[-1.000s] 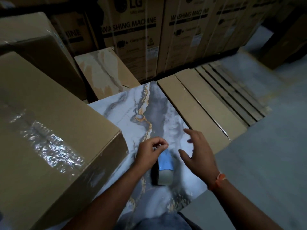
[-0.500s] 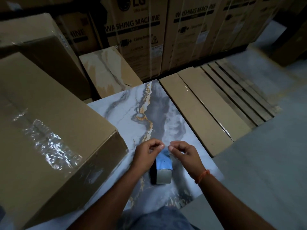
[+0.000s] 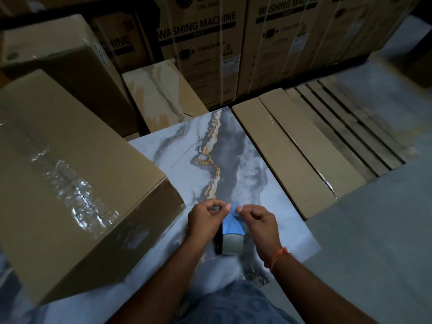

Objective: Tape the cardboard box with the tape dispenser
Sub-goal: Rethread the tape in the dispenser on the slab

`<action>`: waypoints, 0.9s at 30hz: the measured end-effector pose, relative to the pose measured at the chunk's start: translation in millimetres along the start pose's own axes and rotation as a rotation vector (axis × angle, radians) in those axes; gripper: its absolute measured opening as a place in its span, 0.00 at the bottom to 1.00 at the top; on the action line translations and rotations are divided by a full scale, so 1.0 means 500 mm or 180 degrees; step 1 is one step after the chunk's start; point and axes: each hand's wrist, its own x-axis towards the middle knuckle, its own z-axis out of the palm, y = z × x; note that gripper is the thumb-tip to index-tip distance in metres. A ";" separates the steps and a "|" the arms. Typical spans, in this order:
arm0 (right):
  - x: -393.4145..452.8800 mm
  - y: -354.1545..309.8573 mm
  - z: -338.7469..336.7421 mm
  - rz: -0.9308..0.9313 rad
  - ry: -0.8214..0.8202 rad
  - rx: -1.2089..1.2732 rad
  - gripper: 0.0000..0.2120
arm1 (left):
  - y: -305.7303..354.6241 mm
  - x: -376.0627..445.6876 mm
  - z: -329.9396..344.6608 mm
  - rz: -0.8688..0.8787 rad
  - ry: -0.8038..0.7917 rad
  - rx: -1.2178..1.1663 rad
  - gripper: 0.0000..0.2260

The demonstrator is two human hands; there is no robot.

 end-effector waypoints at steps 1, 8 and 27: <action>-0.002 0.001 0.000 0.0029 -0.0024 0.0007 0.05 | -0.002 0.002 0.002 -0.0087 -0.0008 -0.0052 0.14; -0.021 0.013 0.014 0.0103 0.0208 -0.0274 0.16 | -0.012 -0.006 0.020 -0.0385 0.0051 -0.0036 0.08; -0.029 0.009 0.031 0.0536 0.0780 -0.0722 0.06 | 0.002 -0.033 0.016 -0.0325 0.0303 0.0539 0.05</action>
